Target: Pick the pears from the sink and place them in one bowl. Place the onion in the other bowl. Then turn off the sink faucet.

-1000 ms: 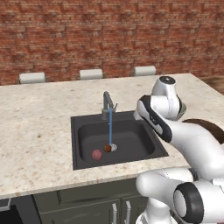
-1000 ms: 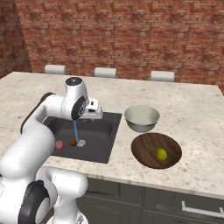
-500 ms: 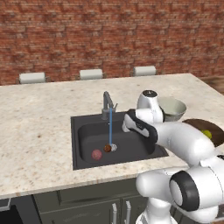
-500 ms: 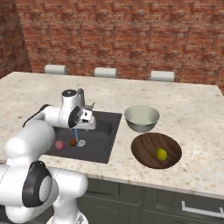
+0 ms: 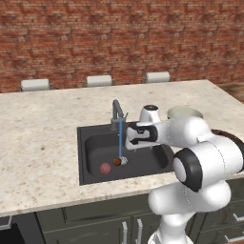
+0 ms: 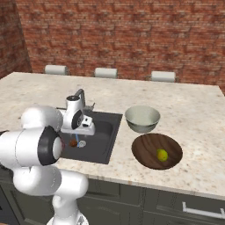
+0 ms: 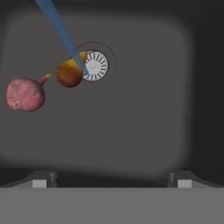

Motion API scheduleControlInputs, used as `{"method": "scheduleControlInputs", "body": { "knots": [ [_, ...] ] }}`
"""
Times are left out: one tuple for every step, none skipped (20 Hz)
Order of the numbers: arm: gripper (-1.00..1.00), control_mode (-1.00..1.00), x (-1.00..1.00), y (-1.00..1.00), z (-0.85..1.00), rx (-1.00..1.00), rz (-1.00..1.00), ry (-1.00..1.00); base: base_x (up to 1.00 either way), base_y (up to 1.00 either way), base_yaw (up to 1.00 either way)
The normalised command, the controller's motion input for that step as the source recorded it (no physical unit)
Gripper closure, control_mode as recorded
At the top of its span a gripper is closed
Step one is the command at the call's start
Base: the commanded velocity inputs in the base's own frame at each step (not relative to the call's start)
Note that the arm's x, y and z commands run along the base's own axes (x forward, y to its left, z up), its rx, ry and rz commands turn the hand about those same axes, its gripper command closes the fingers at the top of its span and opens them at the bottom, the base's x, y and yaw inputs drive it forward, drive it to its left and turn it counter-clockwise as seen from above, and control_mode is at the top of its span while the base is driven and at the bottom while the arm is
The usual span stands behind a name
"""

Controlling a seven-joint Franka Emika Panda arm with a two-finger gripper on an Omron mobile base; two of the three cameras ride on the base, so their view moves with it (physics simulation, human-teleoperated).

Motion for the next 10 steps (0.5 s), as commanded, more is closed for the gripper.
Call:
{"method": "scheduleControlInputs", "body": {
  "knots": [
    [-1.00,-1.00,0.32,0.31,-0.39,0.00,0.00,0.11,0.00,0.00,0.00],
    [-1.00,-1.00,0.32,0.35,-0.41,0.00,0.00,0.11,0.00,0.00,0.00],
    [-1.00,-1.00,0.31,0.36,-0.43,0.00,0.00,0.11,0.00,0.00,0.00],
    [-1.00,-1.00,0.30,0.35,-0.40,0.00,0.00,0.09,0.00,0.00,0.00],
    [-1.00,-1.00,0.29,0.31,-0.39,0.00,0.00,0.09,0.00,0.00,0.00],
    [-1.00,-1.00,0.30,0.26,-0.39,0.00,0.00,0.09,0.00,0.00,0.00],
    [-1.00,-1.00,0.30,0.26,-0.40,0.00,0.00,0.07,0.00,0.00,0.00],
    [-1.00,-1.00,0.29,0.26,-0.41,0.00,0.00,0.05,0.00,0.00,0.00],
    [-1.00,-1.00,0.27,0.26,-0.42,0.00,0.00,0.04,0.00,0.00,0.00],
    [-1.00,-1.00,0.26,0.25,-0.42,0.00,0.00,0.03,0.00,0.00,0.00]
  ]
}}
